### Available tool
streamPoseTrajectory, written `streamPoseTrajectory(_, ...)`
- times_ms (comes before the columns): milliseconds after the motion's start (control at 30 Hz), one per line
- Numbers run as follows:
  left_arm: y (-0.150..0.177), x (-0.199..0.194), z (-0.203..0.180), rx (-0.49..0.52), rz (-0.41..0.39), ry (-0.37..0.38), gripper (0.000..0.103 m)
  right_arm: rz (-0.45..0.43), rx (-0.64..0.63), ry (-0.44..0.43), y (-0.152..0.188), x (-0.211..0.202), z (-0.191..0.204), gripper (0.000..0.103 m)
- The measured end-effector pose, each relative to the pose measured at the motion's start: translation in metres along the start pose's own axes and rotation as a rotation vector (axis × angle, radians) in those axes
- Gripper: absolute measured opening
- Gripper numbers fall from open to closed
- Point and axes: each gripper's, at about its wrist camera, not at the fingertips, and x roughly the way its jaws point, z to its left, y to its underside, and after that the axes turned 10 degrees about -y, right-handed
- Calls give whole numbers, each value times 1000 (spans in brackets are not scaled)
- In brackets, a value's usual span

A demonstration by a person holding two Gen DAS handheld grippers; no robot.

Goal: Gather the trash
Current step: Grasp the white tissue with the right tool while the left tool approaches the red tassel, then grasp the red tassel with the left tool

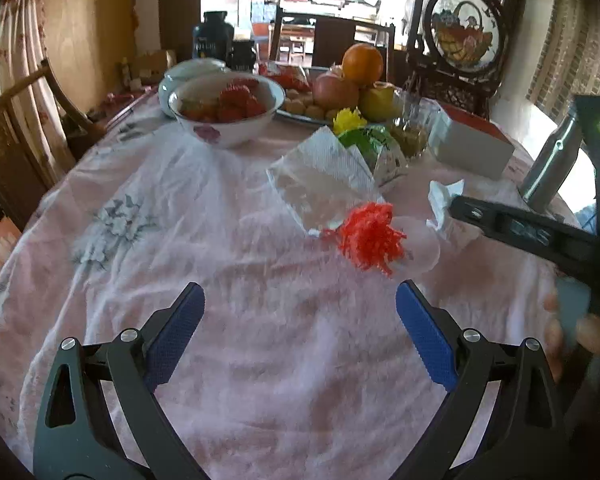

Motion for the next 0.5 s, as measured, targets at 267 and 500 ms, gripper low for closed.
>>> streamPoseTrajectory(267, 0, 2, 2, -12, 14, 9, 93, 45, 54, 19, -2, 30, -7, 28)
streamPoseTrajectory(500, -1, 1, 2, -15, 9, 18, 93, -13, 136, -35, 10, -3, -28, 12)
